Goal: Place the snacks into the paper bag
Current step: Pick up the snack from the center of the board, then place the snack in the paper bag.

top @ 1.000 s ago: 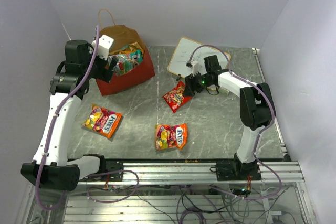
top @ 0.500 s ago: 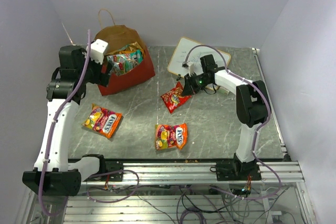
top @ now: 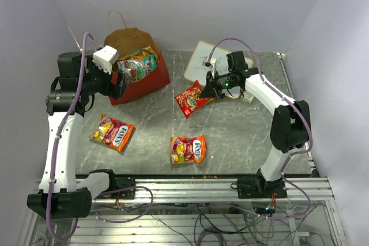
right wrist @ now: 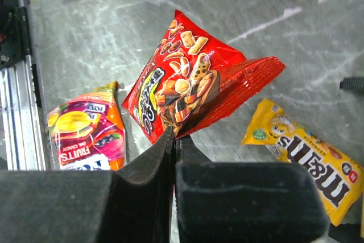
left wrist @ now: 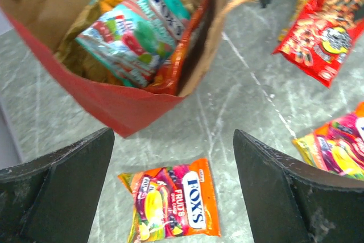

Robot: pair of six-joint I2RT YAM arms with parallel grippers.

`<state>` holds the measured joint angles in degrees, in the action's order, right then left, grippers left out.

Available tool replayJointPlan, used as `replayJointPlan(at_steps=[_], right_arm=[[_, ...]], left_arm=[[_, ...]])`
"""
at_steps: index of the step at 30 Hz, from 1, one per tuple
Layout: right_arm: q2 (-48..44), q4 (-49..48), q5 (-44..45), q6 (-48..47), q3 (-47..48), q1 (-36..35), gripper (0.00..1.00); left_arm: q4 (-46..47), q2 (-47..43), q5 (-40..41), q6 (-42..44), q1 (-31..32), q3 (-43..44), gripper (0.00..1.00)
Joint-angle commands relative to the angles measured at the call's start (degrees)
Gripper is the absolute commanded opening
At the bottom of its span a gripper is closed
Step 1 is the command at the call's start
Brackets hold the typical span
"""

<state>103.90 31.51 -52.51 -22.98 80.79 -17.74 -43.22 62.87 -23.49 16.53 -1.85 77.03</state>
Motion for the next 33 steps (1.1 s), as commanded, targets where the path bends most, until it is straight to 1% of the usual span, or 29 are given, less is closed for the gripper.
replayJointPlan(at_steps=[1,3,7,9,11,16,18,20,23,26,30,33], right_arm=[[-5.4,2.2,-4.3,-3.7,2.7,-0.9,0.00],[-7.6,2.3,-4.5,-4.0,3.4,-1.5,0.00],[-11.9,2.9,-4.0,-4.7,5.6,-3.4,0.00],[-14.2,2.3,-3.3,-4.3,6.4,-4.2,0.00],[-16.5,1.6,-3.2,-3.9,7.3,-4.9,0.00],[-21.6,-1.3,-2.6,-1.8,7.7,-5.9,0.00],[-22.5,-1.1,-3.2,-1.5,8.4,-6.0,0.00],[-22.9,-0.2,-3.8,-1.5,9.3,-6.1,0.00],[-23.5,0.0,-4.7,-1.0,9.3,-6.0,0.00],[-24.5,0.4,-5.0,-0.8,9.2,-5.9,0.00],[-25.9,0.0,-4.7,-0.4,7.4,-5.6,0.00],[-26.3,-0.8,-5.3,0.5,6.1,-5.3,0.00]], left_arm=[[-4.2,-0.9,-13.7,2.7,-0.4,-0.1,0.94],[-5.7,-0.8,-17.8,3.9,-0.3,0.5,0.91],[-8.8,0.7,-22.9,5.6,0.8,3.1,0.87],[-10.3,1.7,-24.7,6.6,2.0,4.9,0.87],[-9.4,2.0,-25.3,6.1,5.2,6.2,0.87],[-2.9,3.5,-25.1,1.0,12.7,7.3,0.86],[0.3,4.9,-25.3,-2.1,15.3,7.9,0.85],[3.1,6.7,-27.2,-4.9,17.3,8.7,0.84],[12.2,8.5,-29.6,-12.1,19.3,7.0,0.81],[21.4,9.9,-29.6,-19.0,20.9,4.6,0.80],[24.1,11.9,-31.3,-21.9,22.1,3.5,0.81],[26.5,12.7,-33.3,-24.3,23.0,0.9,0.80]])
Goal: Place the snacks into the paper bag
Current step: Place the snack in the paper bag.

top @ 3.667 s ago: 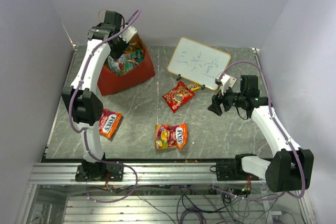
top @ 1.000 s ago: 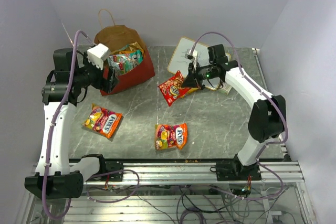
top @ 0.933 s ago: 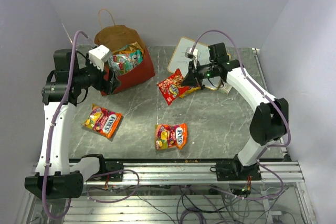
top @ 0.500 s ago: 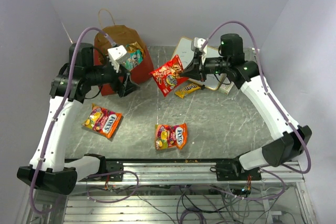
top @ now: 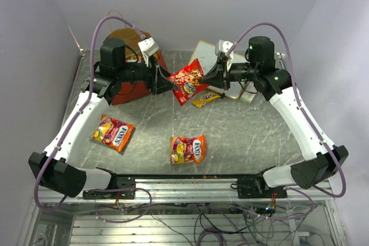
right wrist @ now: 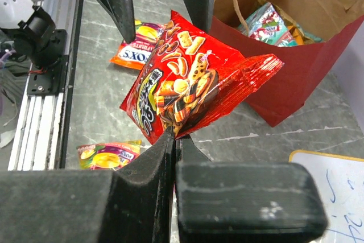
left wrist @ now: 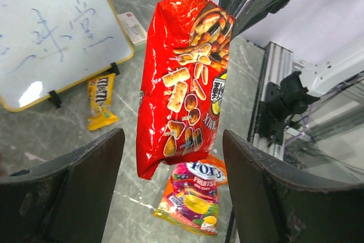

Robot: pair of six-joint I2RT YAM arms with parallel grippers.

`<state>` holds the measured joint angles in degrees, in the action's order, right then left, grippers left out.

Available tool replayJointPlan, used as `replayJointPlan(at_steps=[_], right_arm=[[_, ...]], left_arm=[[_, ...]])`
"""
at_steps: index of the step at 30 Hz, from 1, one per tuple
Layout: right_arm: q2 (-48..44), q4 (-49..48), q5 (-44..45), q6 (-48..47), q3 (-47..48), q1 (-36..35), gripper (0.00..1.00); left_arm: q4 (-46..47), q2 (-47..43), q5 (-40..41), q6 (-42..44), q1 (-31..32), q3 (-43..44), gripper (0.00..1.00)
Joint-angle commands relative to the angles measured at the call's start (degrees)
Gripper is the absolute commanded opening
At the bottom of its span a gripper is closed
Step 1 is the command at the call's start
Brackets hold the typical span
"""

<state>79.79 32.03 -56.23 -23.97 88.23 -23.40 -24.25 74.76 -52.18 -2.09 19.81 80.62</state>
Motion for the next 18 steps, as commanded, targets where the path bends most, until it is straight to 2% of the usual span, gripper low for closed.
replayJointPlan(at_steps=[1,9,13,18], right_arm=[[-2.3,-1.8,-2.1,1.9,-1.9,0.6,0.00],[-3.8,-5.7,-5.6,5.6,-5.9,4.0,0.00],[-3.7,-7.2,-6.5,6.4,-7.4,4.4,0.00],[-3.5,-7.9,-6.9,6.7,-8.0,4.8,0.00]], left_arm=[[8.4,1.1,-5.2,-6.1,1.7,-3.3,0.78],[14.4,2.9,-8.2,-10.6,4.0,-6.0,0.59],[17.2,2.8,-9.0,-12.1,4.1,-7.5,0.46],[16.2,2.1,-8.8,-10.5,4.1,-7.8,0.25]])
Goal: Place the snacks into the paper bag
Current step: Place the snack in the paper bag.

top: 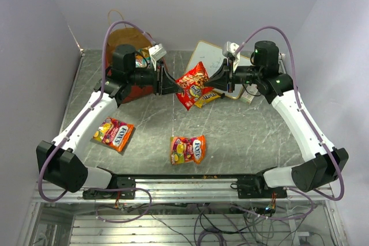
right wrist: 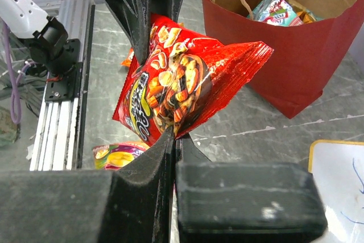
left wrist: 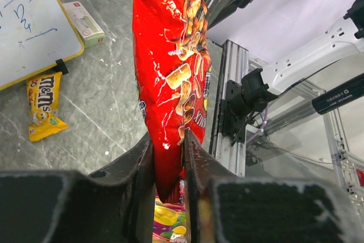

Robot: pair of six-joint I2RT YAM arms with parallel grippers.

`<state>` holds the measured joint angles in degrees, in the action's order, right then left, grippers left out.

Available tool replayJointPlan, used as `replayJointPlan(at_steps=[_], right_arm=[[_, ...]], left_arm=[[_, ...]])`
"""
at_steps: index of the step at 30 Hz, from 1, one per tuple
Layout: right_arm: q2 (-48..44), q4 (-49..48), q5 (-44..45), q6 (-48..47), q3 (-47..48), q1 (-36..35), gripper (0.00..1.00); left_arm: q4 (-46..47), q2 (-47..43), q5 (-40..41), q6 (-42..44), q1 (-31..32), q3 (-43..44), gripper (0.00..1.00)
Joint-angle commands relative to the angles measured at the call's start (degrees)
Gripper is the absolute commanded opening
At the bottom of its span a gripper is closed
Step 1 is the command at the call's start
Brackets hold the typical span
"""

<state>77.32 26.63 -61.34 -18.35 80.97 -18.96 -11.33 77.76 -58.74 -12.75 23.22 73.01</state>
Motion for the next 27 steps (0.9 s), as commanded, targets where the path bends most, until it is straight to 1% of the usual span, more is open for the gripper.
replayJointPlan(at_steps=[1,3,4,5,6,8,10,13,15,19,21,23,25,27], right_arm=[[-1.0,-2.7,-1.9,1.1,-0.9,0.3,0.00],[-1.1,-3.0,-2.0,1.2,-1.4,0.7,0.00],[-1.3,-3.1,-2.0,1.2,-1.9,0.9,0.03],[-1.4,-3.2,-2.0,1.2,-2.4,1.0,0.07],[-1.7,-3.5,-2.0,1.2,-2.9,1.2,0.12],[-2.0,-3.5,-2.2,0.7,-4.1,1.8,0.29],[-2.5,-3.6,-2.2,0.3,-5.6,2.4,0.40],[-3.4,-3.4,-1.9,-0.6,-7.4,3.5,0.53],[-4.1,-3.1,-1.5,-1.5,-8.6,4.3,0.59],[-5.5,-1.0,0.6,-5.1,-10.8,4.8,0.65],[-5.7,0.4,2.4,-7.8,-11.9,4.8,0.72],[-6.1,1.5,4.8,-10.1,-13.2,4.8,0.77],[-6.9,0.9,8.1,-10.7,-14.9,5.0,0.79],[-7.7,0.3,11.3,-11.6,-17.0,5.3,0.80]], left_arm=[[2.8,-1.1,-2.1,0.6,0.7,-0.2,0.21],[1.9,-1.4,-1.6,2.0,0.7,-0.1,0.11],[1.3,-1.6,-1.4,2.7,0.7,0.0,0.08],[0.7,-1.8,-1.0,3.7,0.7,0.2,0.07],[-0.4,-2.0,-0.6,4.7,0.7,0.5,0.07],[-2.8,-2.4,0.6,7.0,0.7,0.8,0.07],[-5.4,-2.9,2.0,10.0,0.6,1.5,0.07],[-8.4,-4.0,3.7,13.5,0.0,2.3,0.07],[-9.9,-4.7,4.9,15.3,-0.6,2.7,0.07],[-13.8,-6.1,7.5,20.0,-2.0,4.2,0.07],[-16.7,-6.9,8.3,23.0,-3.0,5.4,0.07],[-19.3,-7.8,9.0,25.5,-4.1,6.7,0.07],[-21.4,-9.0,9.0,27.4,-5.6,8.1,0.07],[-22.0,-10.6,8.1,27.5,-8.4,9.3,0.07]])
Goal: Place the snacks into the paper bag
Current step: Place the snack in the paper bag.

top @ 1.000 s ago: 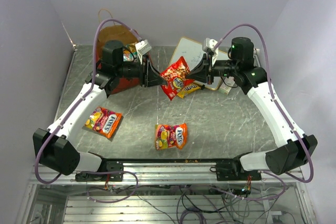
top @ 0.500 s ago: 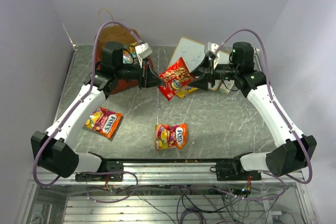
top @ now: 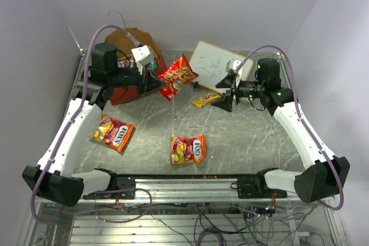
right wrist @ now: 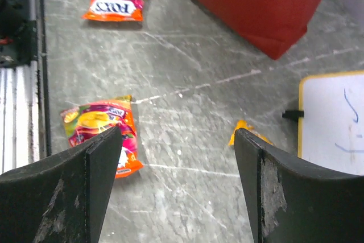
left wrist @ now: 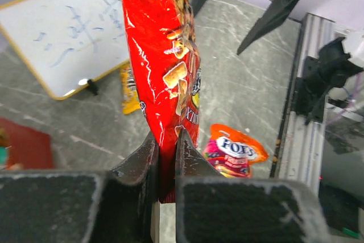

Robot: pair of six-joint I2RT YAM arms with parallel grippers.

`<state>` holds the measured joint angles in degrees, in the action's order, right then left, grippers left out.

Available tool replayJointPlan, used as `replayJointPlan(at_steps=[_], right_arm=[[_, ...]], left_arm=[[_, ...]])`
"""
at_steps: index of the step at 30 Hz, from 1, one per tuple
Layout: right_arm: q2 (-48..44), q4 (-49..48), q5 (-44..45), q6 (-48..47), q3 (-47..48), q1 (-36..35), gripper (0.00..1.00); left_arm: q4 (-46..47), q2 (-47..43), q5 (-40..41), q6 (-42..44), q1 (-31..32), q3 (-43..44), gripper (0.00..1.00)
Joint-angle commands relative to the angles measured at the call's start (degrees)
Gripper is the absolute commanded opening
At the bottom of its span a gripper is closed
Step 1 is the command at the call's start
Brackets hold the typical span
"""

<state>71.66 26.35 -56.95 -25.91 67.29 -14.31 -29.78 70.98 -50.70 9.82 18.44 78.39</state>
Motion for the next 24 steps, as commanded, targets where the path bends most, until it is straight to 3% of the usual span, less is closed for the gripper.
replayJointPlan(at_steps=[1,8,14,24], right_arm=[[-2.3,0.8,8.1,-4.7,-4.3,0.8,0.81],[-5.7,-2.5,11.4,-5.1,-14.5,5.0,0.82],[-8.3,-4.1,7.8,-4.3,-21.5,10.7,0.82],[-8.9,-1.7,5.9,-4.0,-20.4,13.5,0.82]], left_arm=[[-3.5,-4.5,-0.8,4.5,-5.3,4.4,0.07],[-10.2,-7.1,-2.2,6.4,-14.2,11.7,0.07],[-14.9,-6.6,6.9,8.8,-17.5,20.1,0.07],[-16.1,-3.8,19.4,13.8,-20.5,25.7,0.07]])
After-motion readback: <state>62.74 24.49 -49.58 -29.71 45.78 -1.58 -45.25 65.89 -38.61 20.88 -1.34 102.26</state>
